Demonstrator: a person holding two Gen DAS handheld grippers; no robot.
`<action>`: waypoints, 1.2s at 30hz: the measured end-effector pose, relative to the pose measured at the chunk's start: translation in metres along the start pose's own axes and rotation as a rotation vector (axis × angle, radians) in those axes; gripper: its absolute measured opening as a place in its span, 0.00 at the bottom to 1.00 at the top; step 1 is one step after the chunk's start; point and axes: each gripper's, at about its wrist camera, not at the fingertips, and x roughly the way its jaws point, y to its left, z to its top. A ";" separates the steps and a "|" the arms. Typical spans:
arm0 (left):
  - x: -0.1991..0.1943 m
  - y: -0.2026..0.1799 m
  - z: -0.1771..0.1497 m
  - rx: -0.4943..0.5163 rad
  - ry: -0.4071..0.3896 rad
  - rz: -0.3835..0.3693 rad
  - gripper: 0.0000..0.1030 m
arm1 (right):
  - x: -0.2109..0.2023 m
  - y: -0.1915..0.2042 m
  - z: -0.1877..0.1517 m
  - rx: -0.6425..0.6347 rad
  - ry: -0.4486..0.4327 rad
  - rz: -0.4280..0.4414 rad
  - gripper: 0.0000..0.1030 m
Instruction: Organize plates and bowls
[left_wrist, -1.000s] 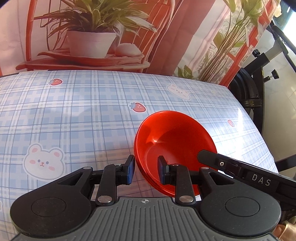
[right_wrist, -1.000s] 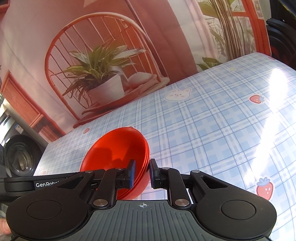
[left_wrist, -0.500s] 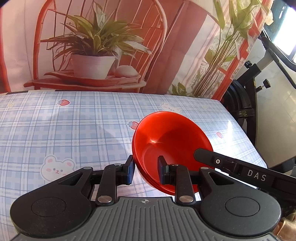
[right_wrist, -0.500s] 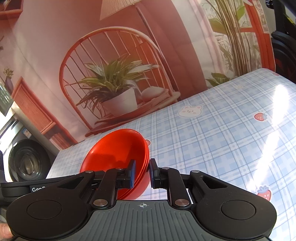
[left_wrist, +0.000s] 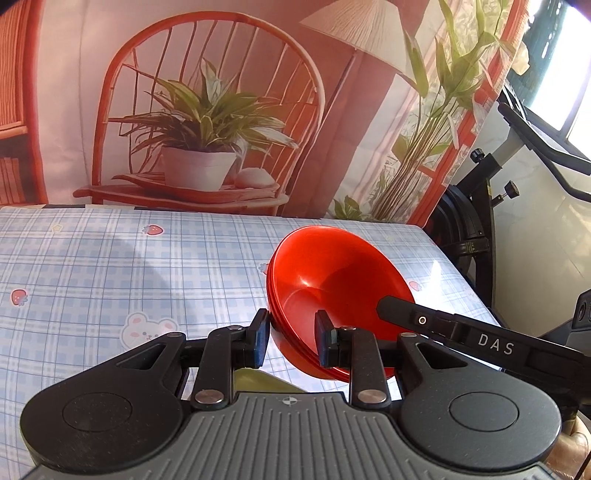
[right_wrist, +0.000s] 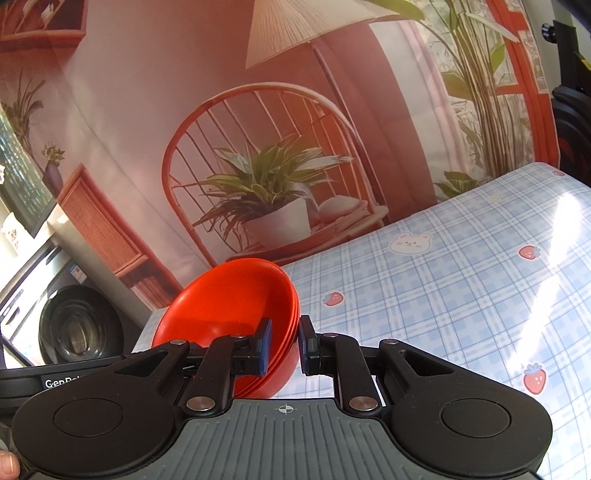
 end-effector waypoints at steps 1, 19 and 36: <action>-0.005 0.001 -0.003 -0.003 -0.005 0.000 0.27 | -0.002 0.003 -0.002 -0.001 0.002 0.003 0.15; -0.029 0.041 -0.053 -0.052 0.026 0.021 0.26 | 0.004 0.041 -0.052 -0.053 0.088 0.000 0.15; -0.022 0.055 -0.089 -0.061 0.079 0.079 0.26 | 0.017 0.042 -0.085 -0.078 0.176 -0.001 0.15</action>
